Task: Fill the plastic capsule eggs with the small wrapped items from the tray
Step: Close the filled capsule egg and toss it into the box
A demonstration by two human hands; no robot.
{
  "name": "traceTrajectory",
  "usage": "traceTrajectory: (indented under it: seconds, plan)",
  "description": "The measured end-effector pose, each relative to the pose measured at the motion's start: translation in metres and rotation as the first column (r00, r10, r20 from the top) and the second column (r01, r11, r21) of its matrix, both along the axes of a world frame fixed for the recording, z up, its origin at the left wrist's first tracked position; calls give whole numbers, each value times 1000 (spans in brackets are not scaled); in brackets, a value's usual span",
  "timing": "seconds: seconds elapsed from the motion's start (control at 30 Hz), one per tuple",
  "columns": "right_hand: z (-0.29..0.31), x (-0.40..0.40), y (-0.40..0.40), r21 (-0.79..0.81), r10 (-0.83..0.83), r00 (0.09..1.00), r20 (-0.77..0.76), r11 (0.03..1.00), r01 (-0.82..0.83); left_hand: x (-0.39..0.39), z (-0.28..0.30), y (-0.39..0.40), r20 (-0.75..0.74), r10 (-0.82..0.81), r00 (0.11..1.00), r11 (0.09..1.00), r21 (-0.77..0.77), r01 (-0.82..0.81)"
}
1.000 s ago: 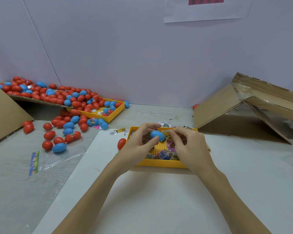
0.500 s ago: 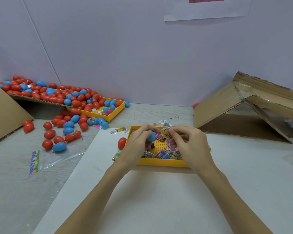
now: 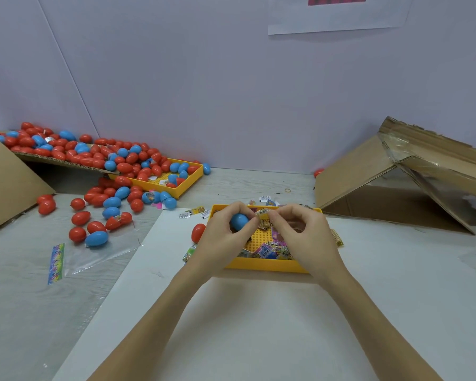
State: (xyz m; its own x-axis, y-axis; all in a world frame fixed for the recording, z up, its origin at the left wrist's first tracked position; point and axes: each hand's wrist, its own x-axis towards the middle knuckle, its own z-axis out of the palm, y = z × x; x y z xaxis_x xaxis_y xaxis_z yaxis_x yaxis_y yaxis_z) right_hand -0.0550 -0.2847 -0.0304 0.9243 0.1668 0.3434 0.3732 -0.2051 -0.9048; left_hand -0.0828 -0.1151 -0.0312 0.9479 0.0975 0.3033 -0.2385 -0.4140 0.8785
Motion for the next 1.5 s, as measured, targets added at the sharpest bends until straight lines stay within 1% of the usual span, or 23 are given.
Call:
traceTrajectory:
  seconds: [0.1, 0.17, 0.23, 0.33, 0.4, 0.47, 0.53, 0.6, 0.63, 0.73, 0.83, 1.17, 1.33, 1.5]
  plan:
    - [0, 1, -1, 76, 79, 990, -113, 995, -71, -1, 0, 0, 10, -13, 1000, 1000, 7, 13]
    - [1, 3, -1, 137, 108, 972, -207, 987, -81, -2, 0, -1, 28, -26, 999, 1000, 11, 25]
    - [2, 4, -2, 174, 115, 959, -258, 982, -71, -2, -1, -1, 56, -24, 998, 999, 34, 22]
    - [2, 3, -3, 168, 128, 963, -238, 982, -89, -2, -1, -1, 70, -25, 997, 999, 42, 22]
    - [2, 2, -3, 125, 139, 972, -191, 985, -116, -3, -1, -1, 77, -17, 997, 999, 42, 14]
    - [1, 1, -2, 87, 131, 978, -163, 989, -118, -2, -1, -1, 52, 1, 999, 1000, 21, -2]
    - [-1, 2, -1, 98, 98, 982, -162, 992, -83, 0, 3, 1, -45, -24, 999, 997, -70, 21]
    - [-1, 3, -2, 141, 57, 982, -178, 989, -31, 0, 9, 4, -139, -110, 984, 970, -232, 76]
    - [-1, 3, -2, 160, 37, 982, -188, 987, -7, -1, 11, 5, -145, -138, 980, 955, -283, 93]
    - [-1, 5, -3, 164, -20, 980, -200, 985, 54, -5, 14, 5, -83, -149, 985, 946, -300, 118]
    - [-1, 5, -2, 157, -35, 978, -206, 985, 68, -5, 11, 1, -59, -123, 991, 935, -341, 96]
    - [0, 2, -2, 235, 36, 955, -296, 971, 36, -4, 6, -2, -73, -99, 992, 947, -312, 72]
    - [3, -3, 1, 402, 110, 919, -378, 914, 56, -5, 7, -3, -49, -121, 991, 946, -308, 100]
    - [8, -7, 1, 524, 186, 898, -400, 850, 57, -7, 9, -6, 2, -86, 996, 956, -281, 83]
